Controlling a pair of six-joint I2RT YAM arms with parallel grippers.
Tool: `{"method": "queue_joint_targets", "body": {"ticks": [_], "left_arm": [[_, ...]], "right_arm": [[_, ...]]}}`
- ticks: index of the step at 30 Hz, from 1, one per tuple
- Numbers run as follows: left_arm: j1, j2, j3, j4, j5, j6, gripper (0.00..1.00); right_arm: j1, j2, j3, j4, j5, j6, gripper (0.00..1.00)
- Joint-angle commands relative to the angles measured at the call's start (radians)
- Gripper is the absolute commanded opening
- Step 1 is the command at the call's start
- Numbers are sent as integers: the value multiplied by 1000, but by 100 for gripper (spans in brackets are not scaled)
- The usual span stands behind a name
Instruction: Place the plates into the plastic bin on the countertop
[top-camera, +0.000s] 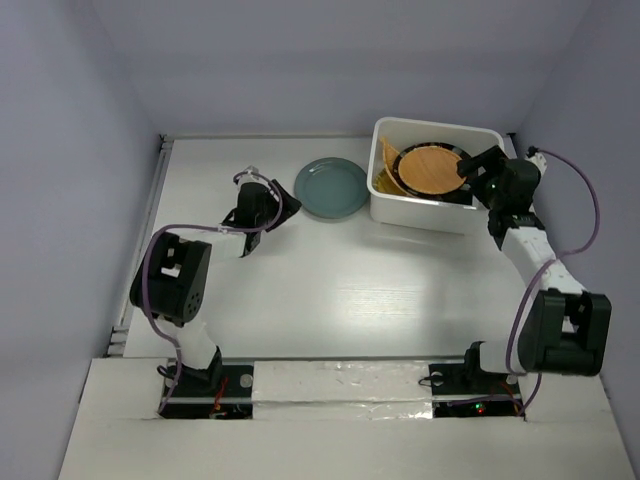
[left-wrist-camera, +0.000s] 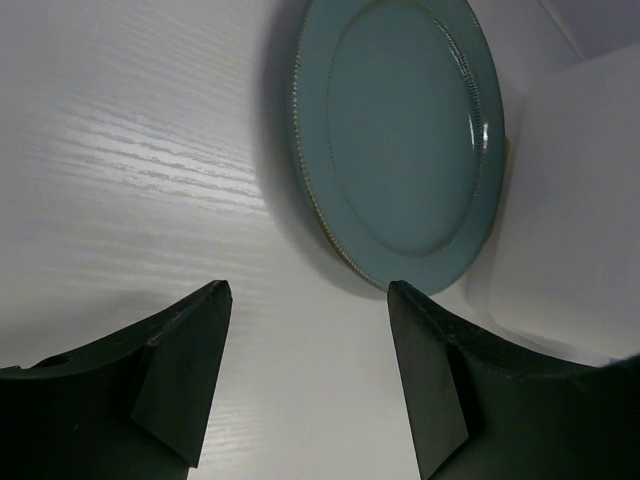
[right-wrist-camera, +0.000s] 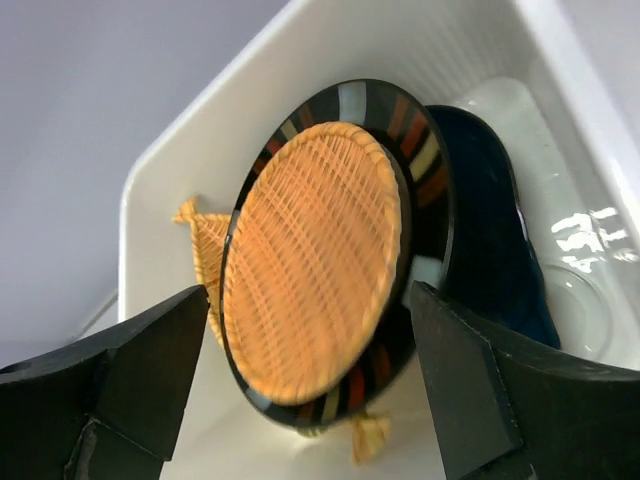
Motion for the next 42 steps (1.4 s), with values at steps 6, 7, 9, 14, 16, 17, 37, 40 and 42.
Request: {"method": "queue_joint_targets", "body": {"ticks": [6,7,9,14,16,17,37,40,42], "left_arm": [[-3,176,151,58,60,-97,59],[-3,193,171,66,75,-113,57],[-3,240,180,104,89,-160,56],[-3,319,222,158,86,-252,50],[-14,342,226,178,67,-294,49],[-14,348,229,181,57,-307,49],[-43,322,72,437,-151,-515,0],[-34,256,-30,547,-146,-504,0],[-34,181,-106,575,-146,-486,0]], "right_arm": [[-3,-307,-263,239,-29,37,81],[-3,-346,-287,254,-52,39,79],[-3,-380,-333,266,-69,37,78],[8,-445,-390,292,-165,63,75],[8,-475,-411,294,-179,72,75],[8,-486,-419,295,-191,74,75],[67,-660,-448,268,-260,94,65],[173,-637,-436,254,-297,72,23],[274,-611,-411,217,-246,45,3]]}}
